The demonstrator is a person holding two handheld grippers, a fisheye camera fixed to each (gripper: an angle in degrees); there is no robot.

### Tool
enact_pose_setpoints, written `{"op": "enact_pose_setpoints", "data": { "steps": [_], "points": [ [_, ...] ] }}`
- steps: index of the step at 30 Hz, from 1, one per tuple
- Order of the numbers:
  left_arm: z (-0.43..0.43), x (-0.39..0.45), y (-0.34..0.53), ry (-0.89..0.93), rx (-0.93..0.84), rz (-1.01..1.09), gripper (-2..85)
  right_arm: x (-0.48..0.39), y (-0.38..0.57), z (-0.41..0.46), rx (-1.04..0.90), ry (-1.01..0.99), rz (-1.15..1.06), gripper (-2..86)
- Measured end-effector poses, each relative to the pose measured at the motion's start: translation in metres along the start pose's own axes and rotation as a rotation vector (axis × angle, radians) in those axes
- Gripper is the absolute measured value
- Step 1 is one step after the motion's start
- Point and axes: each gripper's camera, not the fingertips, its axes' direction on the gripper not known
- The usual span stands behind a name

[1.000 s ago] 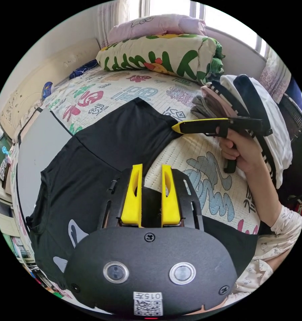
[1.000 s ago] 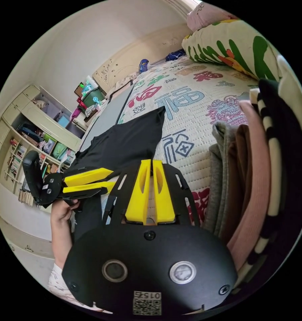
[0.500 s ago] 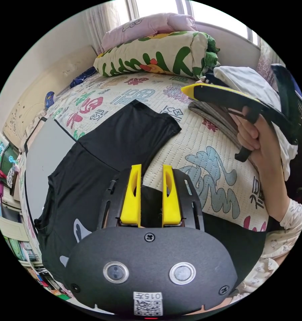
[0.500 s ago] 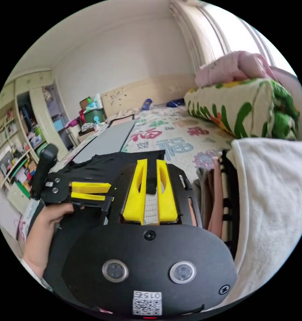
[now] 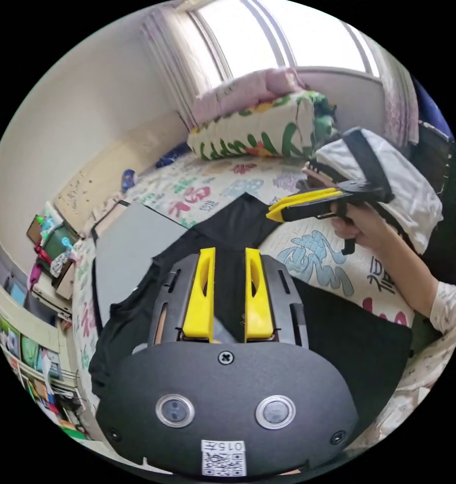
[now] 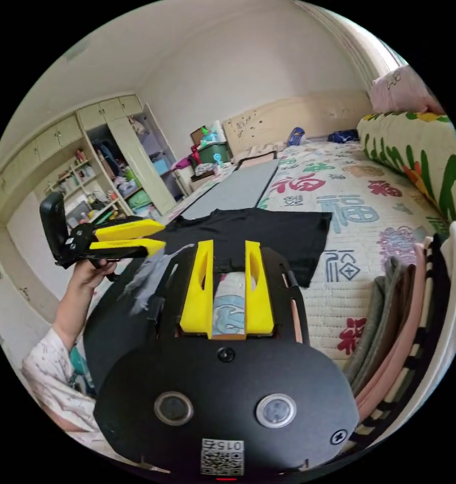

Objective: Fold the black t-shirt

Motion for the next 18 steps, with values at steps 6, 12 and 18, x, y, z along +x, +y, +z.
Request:
{"op": "enact_pose_setpoints", "data": {
  "steps": [6,12,18],
  "points": [
    [-0.181,-0.185,0.142,0.058,0.168,-0.418,11.3,0.015,-0.015,0.016,-0.134,-0.085,0.094,12.9],
    [-0.212,-0.365,0.283,0.255,0.099,-0.92,15.4,0.056,-0.024,0.031,-0.182,0.003,0.302,11.7],
    [-0.206,-0.433,0.303,0.542,0.111,-1.035,13.5,0.063,-0.04,0.016,-0.166,-0.004,0.322,11.0]
  ]
}}
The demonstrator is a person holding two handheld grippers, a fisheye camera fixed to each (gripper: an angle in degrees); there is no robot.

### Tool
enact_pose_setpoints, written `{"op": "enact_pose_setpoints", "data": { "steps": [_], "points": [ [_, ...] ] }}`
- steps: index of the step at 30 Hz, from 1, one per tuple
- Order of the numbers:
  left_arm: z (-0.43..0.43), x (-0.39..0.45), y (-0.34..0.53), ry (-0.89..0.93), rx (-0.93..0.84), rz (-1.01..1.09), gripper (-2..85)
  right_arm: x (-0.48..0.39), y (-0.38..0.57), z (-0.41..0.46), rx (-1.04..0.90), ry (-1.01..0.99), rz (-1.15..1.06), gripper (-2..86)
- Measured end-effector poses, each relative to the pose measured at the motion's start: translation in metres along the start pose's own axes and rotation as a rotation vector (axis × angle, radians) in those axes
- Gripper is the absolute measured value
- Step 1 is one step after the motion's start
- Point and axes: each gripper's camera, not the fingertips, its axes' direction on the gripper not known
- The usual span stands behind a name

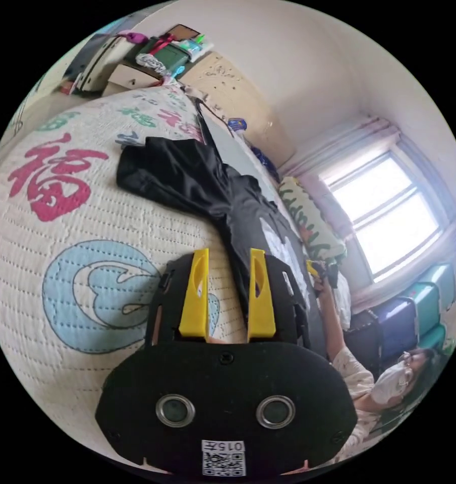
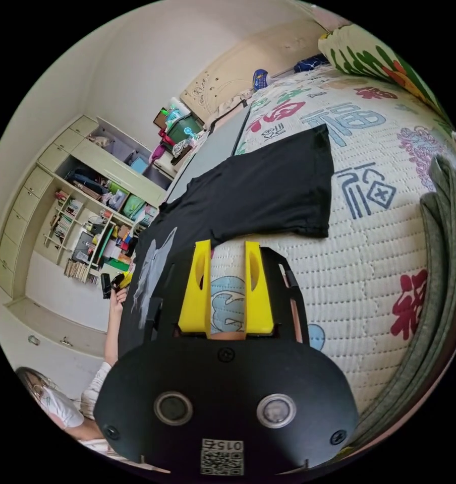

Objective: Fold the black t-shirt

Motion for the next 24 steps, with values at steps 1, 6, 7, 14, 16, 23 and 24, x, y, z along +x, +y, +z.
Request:
{"op": "enact_pose_setpoints", "data": {
  "steps": [1,6,7,14,16,23,24],
  "points": [
    [-0.005,0.005,-0.003,0.009,0.001,0.009,13.6,-0.003,0.0,-0.001,0.002,0.003,-0.013,11.3],
    [-0.024,0.068,-0.029,-0.155,-0.043,0.081,13.4,-0.017,-0.009,-0.015,0.006,0.005,-0.062,13.7],
    [-0.027,0.073,-0.031,-0.162,-0.044,0.084,13.3,-0.018,-0.01,-0.017,0.006,0.009,-0.065,13.7],
    [-0.051,0.093,-0.044,-0.04,-0.096,0.069,8.0,-0.015,-0.01,-0.039,-0.031,-0.179,-0.068,13.4],
    [-0.055,0.103,-0.044,-0.056,-0.094,0.081,7.5,-0.013,-0.015,-0.041,-0.039,-0.187,-0.054,13.0],
    [-0.066,0.12,-0.03,-0.096,-0.087,0.066,1.9,-0.031,-0.03,-0.034,-0.126,-0.226,-0.102,5.1],
    [-0.066,0.125,-0.026,-0.112,-0.084,0.076,1.4,-0.036,-0.033,-0.03,-0.148,-0.207,-0.108,3.8]
  ]
}}
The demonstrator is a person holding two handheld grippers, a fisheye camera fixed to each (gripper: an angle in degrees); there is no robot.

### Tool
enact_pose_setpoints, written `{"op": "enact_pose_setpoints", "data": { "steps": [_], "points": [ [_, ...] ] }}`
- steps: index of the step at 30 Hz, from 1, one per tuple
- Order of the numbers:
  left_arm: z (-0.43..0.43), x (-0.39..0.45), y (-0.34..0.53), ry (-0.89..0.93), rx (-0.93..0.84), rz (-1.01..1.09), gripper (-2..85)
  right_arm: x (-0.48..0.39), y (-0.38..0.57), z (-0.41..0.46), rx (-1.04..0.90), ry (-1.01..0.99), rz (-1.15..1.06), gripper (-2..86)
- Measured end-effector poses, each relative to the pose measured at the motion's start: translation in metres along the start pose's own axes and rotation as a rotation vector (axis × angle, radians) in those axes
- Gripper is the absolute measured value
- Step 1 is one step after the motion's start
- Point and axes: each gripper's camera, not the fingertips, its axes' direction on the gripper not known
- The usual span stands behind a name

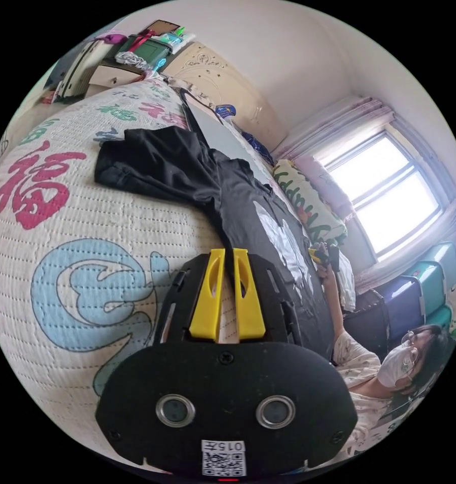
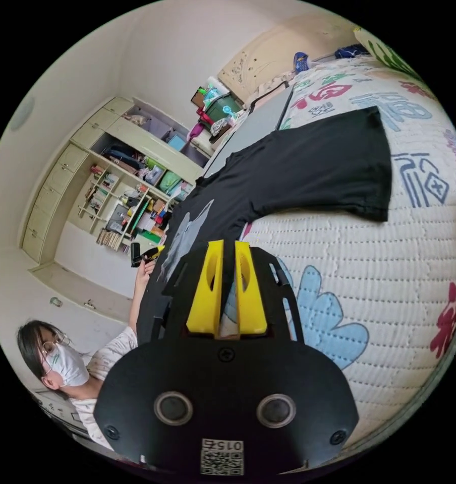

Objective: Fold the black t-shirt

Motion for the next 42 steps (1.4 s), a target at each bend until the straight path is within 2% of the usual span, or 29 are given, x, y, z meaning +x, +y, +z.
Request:
{"op": "enact_pose_setpoints", "data": {
  "steps": [4,11,16,20,23,24,26,30,35,38,42],
  "points": [
    [-0.004,0.005,0.019,-0.009,0.02,0.009,0.2,-0.016,-0.005,-0.002,0.014,0.08,-0.013,1.4],
    [0.017,0.015,0.062,-0.142,-0.034,0.046,0.3,-0.053,-0.023,0.013,-0.064,0.299,-0.104,0.8],
    [0.021,0.01,0.106,-0.101,0.028,0.093,5.8,-0.05,-0.037,0.007,-0.037,0.223,-0.083,2.3],
    [-0.01,0.026,0.169,-0.125,0.294,0.257,10.0,-0.039,-0.044,-0.032,0.11,0.129,-0.055,4.8],
    [-0.007,0.048,0.214,-0.049,0.414,0.474,11.5,-0.027,-0.041,-0.068,0.341,0.229,0.081,10.0],
    [0.002,0.056,0.227,-0.015,0.402,0.559,11.6,-0.025,-0.037,-0.079,0.443,0.308,0.144,12.4],
    [0.021,0.067,0.244,-0.007,0.352,0.662,11.9,-0.023,-0.035,-0.089,0.525,0.386,0.201,13.1],
    [0.054,0.071,0.28,0.013,0.272,0.8,11.8,-0.002,-0.055,-0.085,0.491,0.351,0.283,12.8],
    [0.08,0.046,0.287,0.006,0.314,0.726,11.1,0.011,-0.08,-0.076,0.431,0.335,0.325,10.2],
    [0.103,0.053,0.268,0.021,0.215,0.654,11.7,0.008,-0.095,-0.071,0.398,0.351,0.3,9.7],
    [0.147,0.096,0.231,-0.093,0.166,0.568,11.8,0.013,-0.116,-0.064,0.366,0.416,0.337,4.6]
  ]
}}
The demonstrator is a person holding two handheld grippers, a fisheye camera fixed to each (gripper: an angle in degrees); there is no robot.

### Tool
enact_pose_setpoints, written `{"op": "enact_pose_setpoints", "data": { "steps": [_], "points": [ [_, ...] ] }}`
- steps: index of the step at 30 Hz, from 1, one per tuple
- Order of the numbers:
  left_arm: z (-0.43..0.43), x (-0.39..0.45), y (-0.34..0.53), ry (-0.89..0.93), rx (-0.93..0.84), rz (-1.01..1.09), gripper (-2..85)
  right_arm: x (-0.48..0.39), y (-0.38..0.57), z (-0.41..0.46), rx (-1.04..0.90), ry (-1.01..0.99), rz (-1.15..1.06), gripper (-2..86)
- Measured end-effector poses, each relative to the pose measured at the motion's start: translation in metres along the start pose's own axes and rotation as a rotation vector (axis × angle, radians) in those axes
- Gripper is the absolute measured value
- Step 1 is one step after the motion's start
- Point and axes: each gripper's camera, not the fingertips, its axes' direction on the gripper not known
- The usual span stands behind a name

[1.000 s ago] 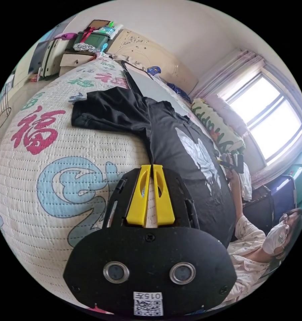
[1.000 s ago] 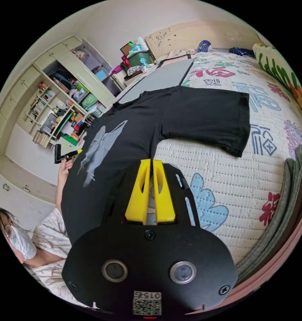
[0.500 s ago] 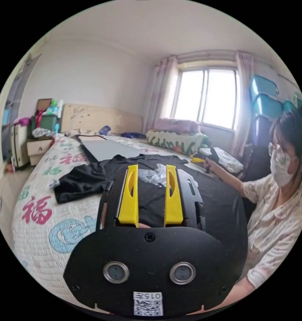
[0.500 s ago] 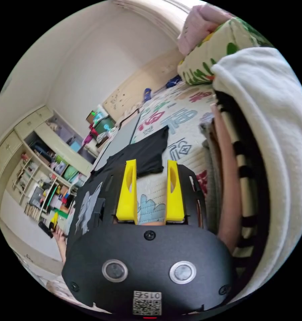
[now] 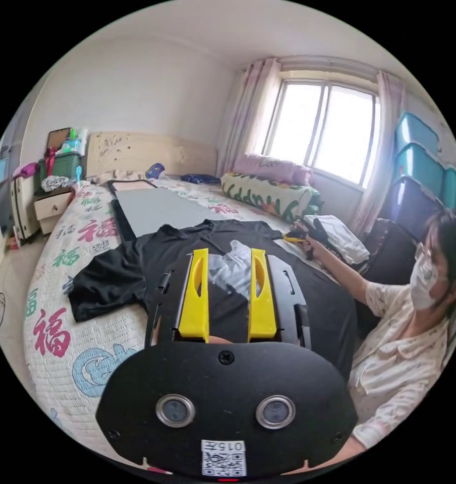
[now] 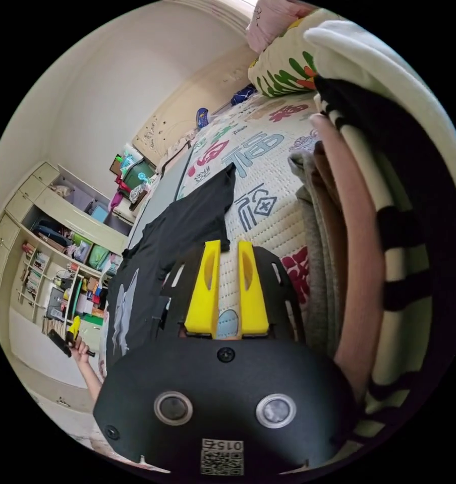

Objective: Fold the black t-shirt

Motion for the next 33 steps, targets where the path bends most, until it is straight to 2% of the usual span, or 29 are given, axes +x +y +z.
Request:
{"op": "enact_pose_setpoints", "data": {
  "steps": [4,11,13,17,21,24,26,29,31,33],
  "points": [
    [0.084,0.032,-0.049,-0.02,-0.071,-0.009,10.7,-0.004,-0.016,0.01,-0.052,0.002,-0.036,1.8],
    [0.364,0.105,-0.133,0.256,-0.262,-0.114,9.3,0.017,-0.015,0.005,-0.032,-0.098,-0.027,0.6],
    [0.439,0.127,-0.152,0.239,-0.298,-0.121,9.4,0.018,-0.013,0.005,-0.037,-0.124,-0.051,0.5],
    [0.595,0.174,-0.18,0.046,-0.363,-0.086,9.4,0.03,-0.01,0.005,-0.05,-0.157,-0.048,0.4],
    [0.724,0.194,-0.196,-0.014,-0.456,-0.065,10.3,0.036,0.003,0.004,-0.039,-0.202,-0.067,0.4],
    [0.784,0.19,-0.197,-0.086,-0.52,-0.076,10.6,0.046,0.008,0.012,-0.055,-0.216,-0.04,0.4],
    [0.799,0.183,-0.192,-0.194,-0.507,-0.09,6.3,0.051,0.013,0.017,-0.066,-0.217,-0.037,0.4],
    [0.806,0.166,-0.187,-0.165,-0.498,-0.105,2.7,0.057,0.026,0.022,-0.068,-0.223,-0.054,0.4],
    [0.792,0.155,-0.184,-0.142,-0.425,-0.121,1.2,0.064,0.036,0.022,-0.058,-0.222,-0.054,0.4],
    [0.752,0.132,-0.181,-0.046,-0.262,-0.161,0.4,0.068,0.053,0.012,-0.001,-0.213,-0.086,0.4]
  ]
}}
